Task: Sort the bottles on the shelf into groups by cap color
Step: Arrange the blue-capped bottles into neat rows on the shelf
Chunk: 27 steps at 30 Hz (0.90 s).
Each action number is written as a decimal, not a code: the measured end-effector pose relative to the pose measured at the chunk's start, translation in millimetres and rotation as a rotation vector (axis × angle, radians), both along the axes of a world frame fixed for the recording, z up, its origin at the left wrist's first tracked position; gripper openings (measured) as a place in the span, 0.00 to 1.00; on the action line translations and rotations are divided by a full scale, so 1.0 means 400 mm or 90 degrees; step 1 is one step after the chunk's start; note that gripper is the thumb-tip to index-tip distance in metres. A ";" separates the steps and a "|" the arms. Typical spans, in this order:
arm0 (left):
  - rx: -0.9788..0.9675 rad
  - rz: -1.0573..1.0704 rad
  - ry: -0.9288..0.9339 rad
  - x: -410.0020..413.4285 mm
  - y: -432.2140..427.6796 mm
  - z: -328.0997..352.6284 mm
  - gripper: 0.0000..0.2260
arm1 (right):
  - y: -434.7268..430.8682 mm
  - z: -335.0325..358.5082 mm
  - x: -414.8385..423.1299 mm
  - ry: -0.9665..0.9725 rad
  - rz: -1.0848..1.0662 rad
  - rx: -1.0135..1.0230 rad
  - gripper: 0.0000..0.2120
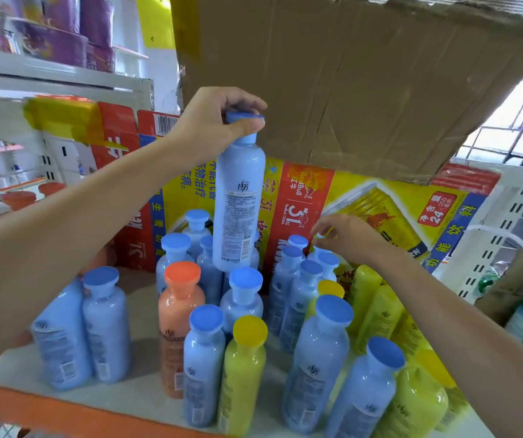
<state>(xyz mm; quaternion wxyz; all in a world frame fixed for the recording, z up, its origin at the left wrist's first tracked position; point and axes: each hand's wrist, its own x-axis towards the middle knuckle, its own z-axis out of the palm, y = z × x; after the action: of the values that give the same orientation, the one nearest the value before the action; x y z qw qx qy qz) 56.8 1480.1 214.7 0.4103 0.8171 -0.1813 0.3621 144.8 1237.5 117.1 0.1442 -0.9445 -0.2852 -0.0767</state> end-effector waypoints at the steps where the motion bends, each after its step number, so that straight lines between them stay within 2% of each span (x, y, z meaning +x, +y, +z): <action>1: 0.001 0.006 0.002 -0.003 0.005 -0.004 0.09 | 0.007 0.004 -0.011 -0.014 0.008 0.003 0.08; 8: 0.006 0.030 0.025 -0.022 0.042 -0.045 0.10 | 0.058 0.017 -0.075 -0.063 0.070 0.009 0.09; 16: 0.072 0.057 0.086 -0.033 0.058 -0.120 0.12 | 0.105 0.016 -0.118 -0.083 0.111 0.007 0.10; 22: 0.097 0.026 0.170 -0.032 0.071 -0.192 0.15 | 0.118 0.009 -0.132 -0.079 0.126 0.007 0.10; 27: 0.175 0.025 0.247 -0.027 0.079 -0.249 0.15 | 0.119 0.001 -0.139 -0.062 0.128 0.010 0.09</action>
<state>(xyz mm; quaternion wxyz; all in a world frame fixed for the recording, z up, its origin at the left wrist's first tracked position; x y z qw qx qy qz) 46.0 1511.7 115.1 0.3150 0.9231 -0.1306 0.1778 89.3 1285.2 117.3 0.1444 -0.9052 -0.3844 -0.1100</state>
